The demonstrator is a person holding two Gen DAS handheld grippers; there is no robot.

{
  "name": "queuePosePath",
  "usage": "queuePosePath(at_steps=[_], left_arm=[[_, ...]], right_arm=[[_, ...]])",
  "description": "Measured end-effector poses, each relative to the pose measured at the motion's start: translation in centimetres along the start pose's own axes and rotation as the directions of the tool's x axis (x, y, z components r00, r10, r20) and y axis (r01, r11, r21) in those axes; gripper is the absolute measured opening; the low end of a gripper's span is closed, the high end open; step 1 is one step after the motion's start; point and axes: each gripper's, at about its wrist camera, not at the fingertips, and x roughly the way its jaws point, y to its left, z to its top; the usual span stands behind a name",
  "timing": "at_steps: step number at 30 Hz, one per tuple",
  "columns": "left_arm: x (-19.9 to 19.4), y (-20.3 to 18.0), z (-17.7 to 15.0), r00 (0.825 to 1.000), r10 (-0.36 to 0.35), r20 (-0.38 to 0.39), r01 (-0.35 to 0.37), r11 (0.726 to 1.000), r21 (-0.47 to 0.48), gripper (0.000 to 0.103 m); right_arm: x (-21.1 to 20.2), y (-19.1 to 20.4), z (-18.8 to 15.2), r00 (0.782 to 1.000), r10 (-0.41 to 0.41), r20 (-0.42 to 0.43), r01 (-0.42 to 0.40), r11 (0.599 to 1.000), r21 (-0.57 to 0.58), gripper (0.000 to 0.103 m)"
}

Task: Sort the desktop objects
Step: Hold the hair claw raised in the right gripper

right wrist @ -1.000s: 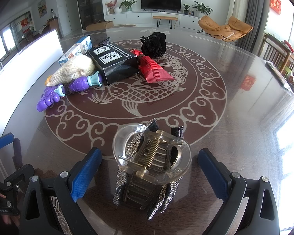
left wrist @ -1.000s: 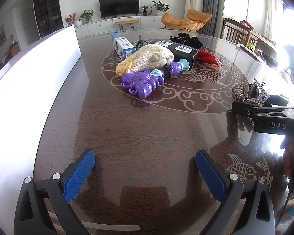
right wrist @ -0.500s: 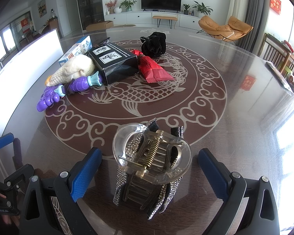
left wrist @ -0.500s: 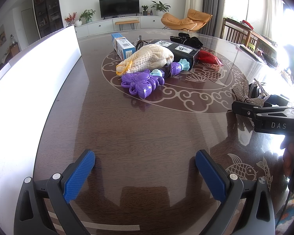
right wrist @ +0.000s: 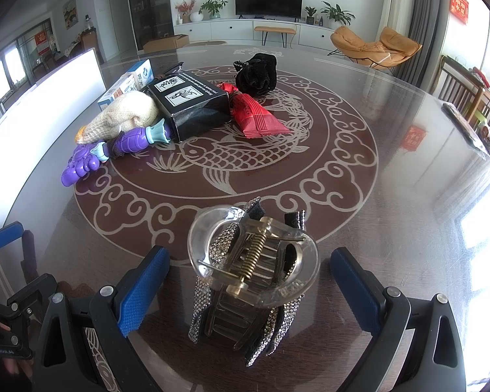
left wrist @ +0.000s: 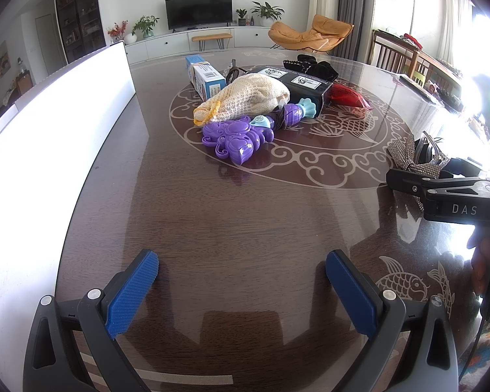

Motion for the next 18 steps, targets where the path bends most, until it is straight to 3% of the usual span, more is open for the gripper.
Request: queuePosePath(at_steps=[18], left_arm=[[0.00,0.11,-0.01,1.000,-0.010,-0.006,0.010,1.000,0.006,0.103]], right_arm=[[0.01,0.00,-0.01,1.000,0.000,0.000,0.000,1.000,0.000,0.099]])
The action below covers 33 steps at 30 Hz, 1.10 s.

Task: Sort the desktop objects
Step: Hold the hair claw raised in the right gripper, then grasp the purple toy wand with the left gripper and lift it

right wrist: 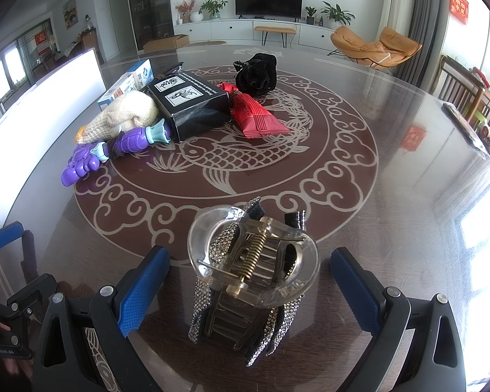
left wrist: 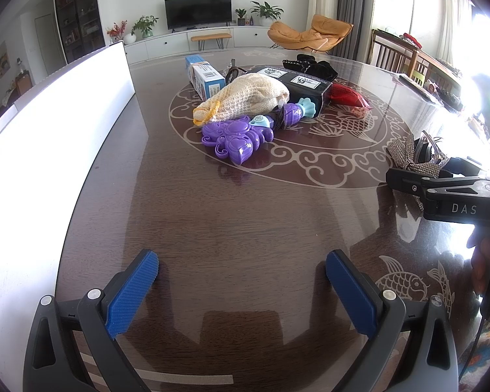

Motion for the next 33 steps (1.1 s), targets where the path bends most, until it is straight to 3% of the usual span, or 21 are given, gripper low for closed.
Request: queuePosePath(at_steps=[3,7,10,16,20,22,24,26,27,30,33], left_arm=[[-0.4,0.9,-0.1,0.999,-0.036,-0.019,0.036,0.999,0.010,0.103],[-0.9,3.9,0.2,0.993,-0.117,0.021,0.118,0.991,-0.064,0.103],[-0.8,4.8,1.8,0.985,-0.169,0.028,0.171,0.984,-0.053,0.103],[1.6,2.6,7.8,0.977,-0.212,0.034,0.208,0.974,0.091,0.103],[5.3,1.5,9.5,0.961,-0.276,-0.023,0.277,0.959,0.067,0.103],[6.1,0.8,9.4,0.970,-0.241,-0.020,0.242,0.966,0.091,0.103],[5.8,0.3,9.0,0.956,-0.290,-0.035,0.292,0.949,0.118,0.101],[4.9,0.3,8.4,0.918,-0.392,-0.064,0.398,0.906,0.142,0.089],[4.6,0.3,8.1,0.909,-0.410,-0.078,0.417,0.896,0.152,0.087],[4.3,1.3,8.2,0.935,-0.351,-0.058,0.356,0.927,0.121,0.087],[4.8,1.8,9.2,0.932,-0.359,-0.052,0.362,0.929,0.075,0.087]], right_arm=[[0.0,0.0,0.0,1.000,0.000,0.000,0.000,1.000,0.000,0.099],[0.0,0.0,0.0,1.000,0.000,0.000,0.000,1.000,0.000,0.099],[0.0,0.0,0.0,1.000,0.000,0.000,0.000,1.000,0.000,0.099],[0.0,0.0,0.0,1.000,0.000,0.000,0.000,1.000,0.000,0.099],[0.0,0.0,0.0,1.000,0.000,0.000,0.000,1.000,0.000,0.099],[0.0,0.0,0.0,1.000,0.000,0.000,0.000,1.000,0.000,0.099],[0.0,0.0,0.0,1.000,0.000,0.000,0.000,1.000,0.000,0.099],[0.0,0.0,0.0,1.000,0.000,0.000,0.000,1.000,0.000,0.099],[0.0,0.0,0.0,1.000,0.000,0.000,0.000,1.000,0.000,0.099],[0.0,0.0,0.0,1.000,0.000,0.000,0.000,1.000,0.000,0.099],[0.0,0.0,0.0,1.000,0.001,0.001,-0.001,1.000,0.000,0.099]])
